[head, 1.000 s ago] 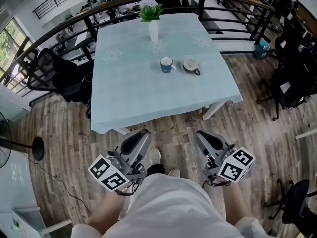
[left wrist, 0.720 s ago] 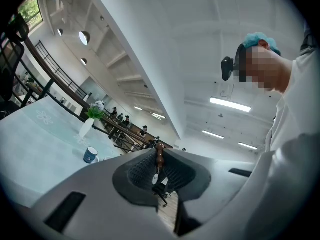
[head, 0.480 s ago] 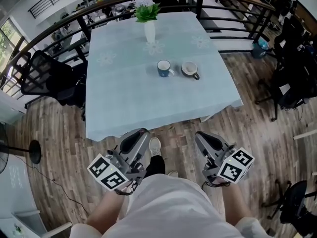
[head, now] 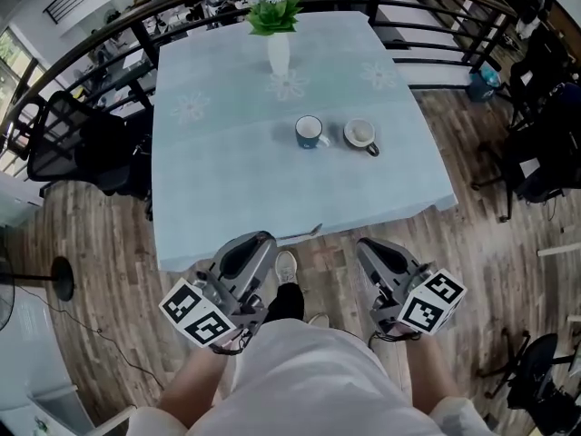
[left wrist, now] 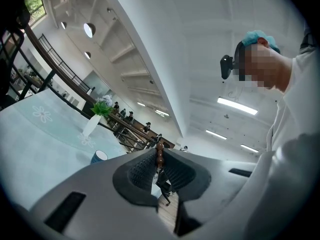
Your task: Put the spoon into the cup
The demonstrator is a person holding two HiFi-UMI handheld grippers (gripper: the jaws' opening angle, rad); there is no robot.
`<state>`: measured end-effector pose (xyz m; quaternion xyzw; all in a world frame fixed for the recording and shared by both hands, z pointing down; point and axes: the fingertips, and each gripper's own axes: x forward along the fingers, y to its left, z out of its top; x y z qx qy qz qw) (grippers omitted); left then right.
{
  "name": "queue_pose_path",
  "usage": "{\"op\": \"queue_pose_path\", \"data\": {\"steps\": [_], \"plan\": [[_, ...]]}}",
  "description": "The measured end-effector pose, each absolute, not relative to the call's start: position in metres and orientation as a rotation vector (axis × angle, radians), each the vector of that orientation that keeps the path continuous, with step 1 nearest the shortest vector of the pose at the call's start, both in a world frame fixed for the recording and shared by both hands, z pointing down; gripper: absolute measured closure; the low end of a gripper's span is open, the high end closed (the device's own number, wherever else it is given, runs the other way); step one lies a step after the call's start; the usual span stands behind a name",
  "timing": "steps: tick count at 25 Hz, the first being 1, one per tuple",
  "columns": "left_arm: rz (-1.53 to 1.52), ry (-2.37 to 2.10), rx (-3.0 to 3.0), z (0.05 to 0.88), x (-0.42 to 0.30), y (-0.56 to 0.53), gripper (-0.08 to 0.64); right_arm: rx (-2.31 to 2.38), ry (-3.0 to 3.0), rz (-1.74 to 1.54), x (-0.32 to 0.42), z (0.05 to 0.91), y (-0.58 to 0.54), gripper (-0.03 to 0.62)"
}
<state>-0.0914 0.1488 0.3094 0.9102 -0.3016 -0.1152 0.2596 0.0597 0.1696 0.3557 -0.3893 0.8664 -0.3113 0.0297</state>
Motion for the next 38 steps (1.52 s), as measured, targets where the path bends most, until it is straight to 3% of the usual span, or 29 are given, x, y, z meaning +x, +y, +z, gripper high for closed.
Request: {"op": "queue_pose_path", "data": {"steps": [23,38], "plan": [[-0.251,-0.723,2.422,0.331,-0.123,-0.05,0.508,-1.313,2.628,-1.057,0.024,0.366,-0.021,0.569],[-0.232,-0.674,2.424,0.338,-0.124,-0.118,0.508,-1.369,2.599,-1.063,0.017,0.363,-0.085,0.569]]}}
